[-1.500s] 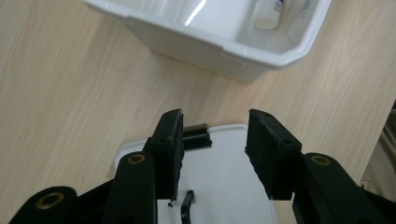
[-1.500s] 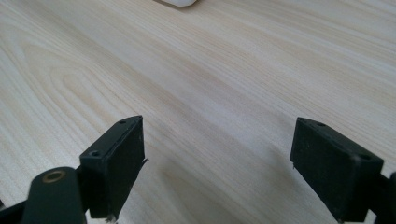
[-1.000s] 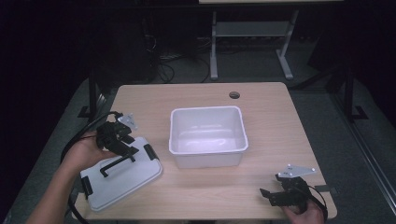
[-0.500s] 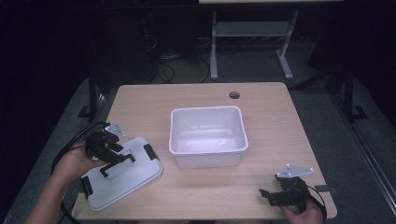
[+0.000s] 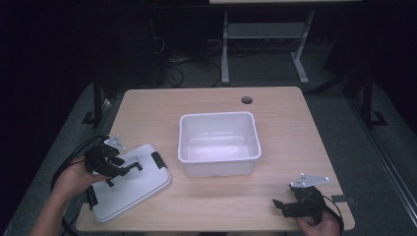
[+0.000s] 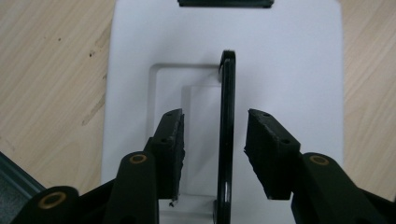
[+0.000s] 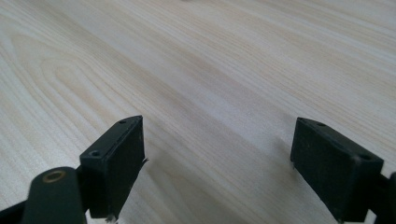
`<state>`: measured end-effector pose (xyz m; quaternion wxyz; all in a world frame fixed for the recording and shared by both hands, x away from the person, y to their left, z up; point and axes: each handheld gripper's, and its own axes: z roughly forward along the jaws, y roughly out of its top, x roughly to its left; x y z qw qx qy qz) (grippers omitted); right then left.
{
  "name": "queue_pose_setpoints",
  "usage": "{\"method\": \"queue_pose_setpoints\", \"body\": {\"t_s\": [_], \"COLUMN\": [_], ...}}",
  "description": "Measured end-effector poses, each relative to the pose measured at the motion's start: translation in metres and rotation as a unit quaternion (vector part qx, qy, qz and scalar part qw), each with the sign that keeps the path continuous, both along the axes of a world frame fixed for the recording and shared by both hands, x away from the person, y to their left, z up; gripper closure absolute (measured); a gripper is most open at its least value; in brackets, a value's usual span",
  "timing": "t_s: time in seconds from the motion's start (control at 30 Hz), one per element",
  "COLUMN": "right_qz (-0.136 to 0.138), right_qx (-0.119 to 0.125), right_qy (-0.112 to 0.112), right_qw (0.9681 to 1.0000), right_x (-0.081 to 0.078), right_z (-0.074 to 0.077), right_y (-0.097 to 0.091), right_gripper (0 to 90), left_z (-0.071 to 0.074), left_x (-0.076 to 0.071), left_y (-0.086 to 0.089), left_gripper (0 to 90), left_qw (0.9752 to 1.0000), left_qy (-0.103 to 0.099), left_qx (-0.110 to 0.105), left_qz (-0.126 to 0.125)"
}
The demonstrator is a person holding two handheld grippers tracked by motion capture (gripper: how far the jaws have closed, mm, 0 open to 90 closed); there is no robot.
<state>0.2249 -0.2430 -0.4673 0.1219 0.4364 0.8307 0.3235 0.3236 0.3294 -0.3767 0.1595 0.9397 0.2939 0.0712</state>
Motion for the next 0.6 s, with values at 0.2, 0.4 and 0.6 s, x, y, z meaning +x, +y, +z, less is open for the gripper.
{"method": "queue_pose_setpoints", "body": {"t_s": [0.2,0.4,0.6], "right_qz": [-0.001,0.000,0.000], "right_qx": [0.000,0.000,-0.001], "right_qy": [-0.001,0.000,0.001], "right_qw": [1.0000,1.0000,1.0000], "right_x": [0.000,0.000,0.000], "right_z": [0.000,0.000,0.000], "right_y": [0.000,0.000,0.000], "right_gripper": [17.1,17.1,17.1], "left_z": [-0.009,-0.013,-0.015], "left_x": [-0.001,-0.002,-0.001], "left_y": [0.006,0.008,0.009], "left_gripper": [62.9,70.1,75.0], "left_qw": [0.9999,0.9999,0.9996], "left_qy": [0.008,0.010,0.015], "left_qx": [-0.005,-0.014,-0.022], "left_qz": [0.003,-0.001,-0.003]}}
